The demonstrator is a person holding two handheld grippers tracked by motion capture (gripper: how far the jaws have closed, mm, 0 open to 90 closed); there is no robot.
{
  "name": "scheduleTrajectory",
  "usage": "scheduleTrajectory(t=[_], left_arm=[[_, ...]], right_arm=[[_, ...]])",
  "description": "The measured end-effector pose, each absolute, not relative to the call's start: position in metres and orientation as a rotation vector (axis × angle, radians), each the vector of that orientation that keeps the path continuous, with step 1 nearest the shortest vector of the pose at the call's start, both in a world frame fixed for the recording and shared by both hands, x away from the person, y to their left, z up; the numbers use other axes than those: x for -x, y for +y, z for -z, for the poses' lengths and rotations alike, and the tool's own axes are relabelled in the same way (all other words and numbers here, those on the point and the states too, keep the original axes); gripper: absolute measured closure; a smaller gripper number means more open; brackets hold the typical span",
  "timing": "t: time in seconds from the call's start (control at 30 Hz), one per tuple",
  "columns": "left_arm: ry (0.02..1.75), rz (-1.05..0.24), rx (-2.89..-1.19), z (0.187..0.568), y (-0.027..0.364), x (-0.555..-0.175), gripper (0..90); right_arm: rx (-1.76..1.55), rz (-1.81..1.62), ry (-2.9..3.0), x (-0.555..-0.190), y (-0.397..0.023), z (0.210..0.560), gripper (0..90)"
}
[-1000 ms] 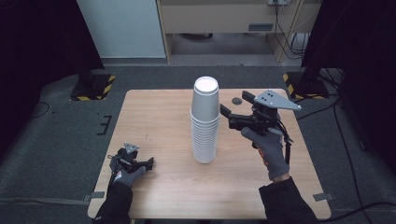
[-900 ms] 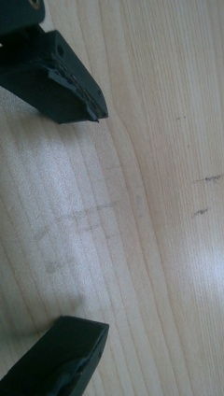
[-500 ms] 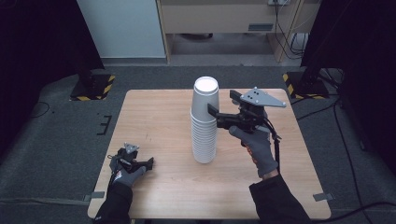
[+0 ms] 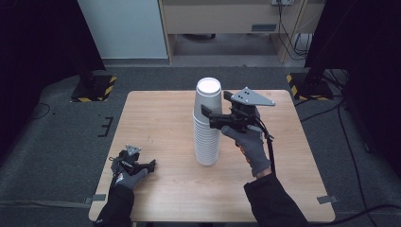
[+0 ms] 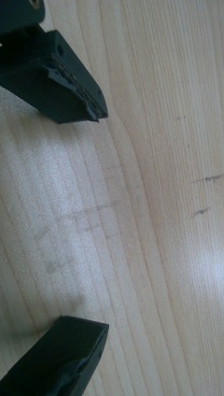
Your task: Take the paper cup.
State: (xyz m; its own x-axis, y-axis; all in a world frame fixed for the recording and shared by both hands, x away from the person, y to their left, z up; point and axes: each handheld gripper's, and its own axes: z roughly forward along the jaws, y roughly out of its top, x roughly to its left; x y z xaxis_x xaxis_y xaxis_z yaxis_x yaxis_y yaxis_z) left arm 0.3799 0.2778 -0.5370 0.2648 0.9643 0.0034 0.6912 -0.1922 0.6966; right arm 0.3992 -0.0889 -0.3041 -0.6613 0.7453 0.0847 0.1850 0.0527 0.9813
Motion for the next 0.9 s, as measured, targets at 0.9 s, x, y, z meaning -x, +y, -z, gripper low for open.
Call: scheduleTrajectory(t=[0.9], left_arm=[[1.49,-0.608,-1.96,0.537,0.278,-0.38,0.0]], right_arm=[[-0.947,-1.597,1.896,-0.417,-0.064,0.321,14.0]])
